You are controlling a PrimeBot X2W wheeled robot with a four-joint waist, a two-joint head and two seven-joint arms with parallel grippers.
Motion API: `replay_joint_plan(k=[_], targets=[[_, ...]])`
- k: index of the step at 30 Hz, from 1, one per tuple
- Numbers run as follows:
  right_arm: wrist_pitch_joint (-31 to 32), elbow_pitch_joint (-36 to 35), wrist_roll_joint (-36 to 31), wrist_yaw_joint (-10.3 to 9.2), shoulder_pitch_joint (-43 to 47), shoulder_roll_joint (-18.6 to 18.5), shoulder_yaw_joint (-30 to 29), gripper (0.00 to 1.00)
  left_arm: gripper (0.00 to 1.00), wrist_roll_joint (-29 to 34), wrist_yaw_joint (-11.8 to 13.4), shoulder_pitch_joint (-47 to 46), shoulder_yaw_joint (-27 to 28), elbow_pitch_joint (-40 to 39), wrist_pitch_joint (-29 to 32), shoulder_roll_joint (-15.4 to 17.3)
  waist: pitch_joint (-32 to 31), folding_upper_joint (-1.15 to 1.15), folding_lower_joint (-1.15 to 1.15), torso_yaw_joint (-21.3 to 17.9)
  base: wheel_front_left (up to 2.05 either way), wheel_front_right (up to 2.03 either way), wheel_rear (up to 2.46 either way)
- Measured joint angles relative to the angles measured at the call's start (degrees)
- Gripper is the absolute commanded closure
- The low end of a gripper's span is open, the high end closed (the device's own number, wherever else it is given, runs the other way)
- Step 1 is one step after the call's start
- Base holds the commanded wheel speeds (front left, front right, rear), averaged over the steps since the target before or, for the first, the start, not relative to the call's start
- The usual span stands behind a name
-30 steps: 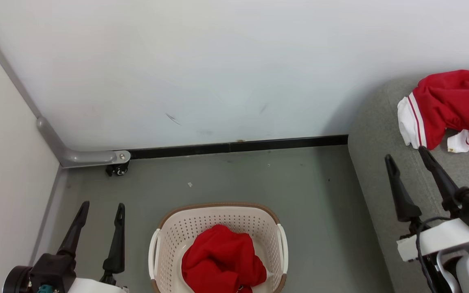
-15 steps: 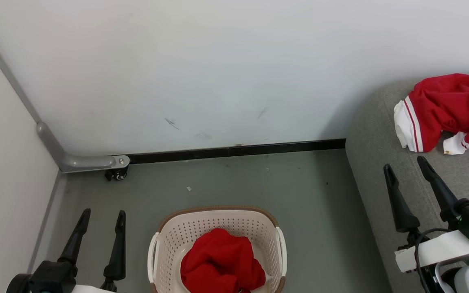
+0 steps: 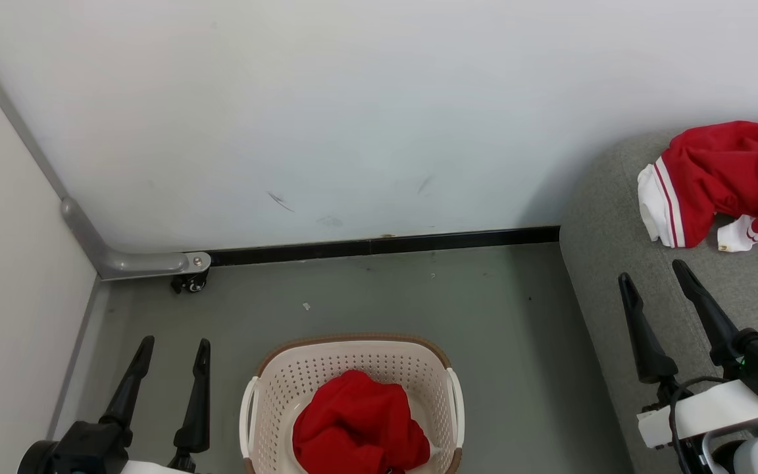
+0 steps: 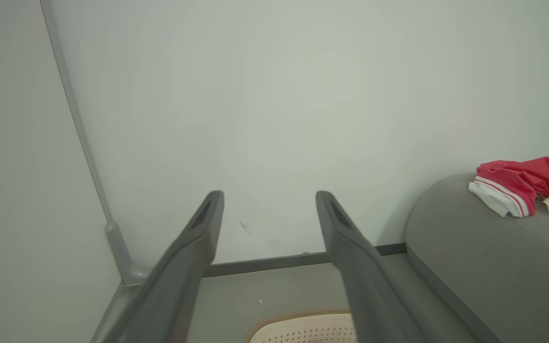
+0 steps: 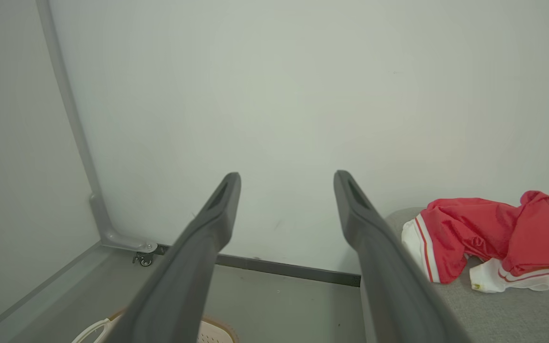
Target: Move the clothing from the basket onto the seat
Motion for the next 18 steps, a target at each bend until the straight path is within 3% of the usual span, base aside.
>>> replay_joint_plan(k=[18], targets=[[0.0, -0.7, 0.0, 0.00, 0.0, 0.0, 0.4, 0.00, 0.00, 0.1, -2.5, 1.1, -0.8, 4.7, 0.0, -1.3, 1.0, 0.00, 0.00, -0.3, 0.00, 0.00, 0.00]])
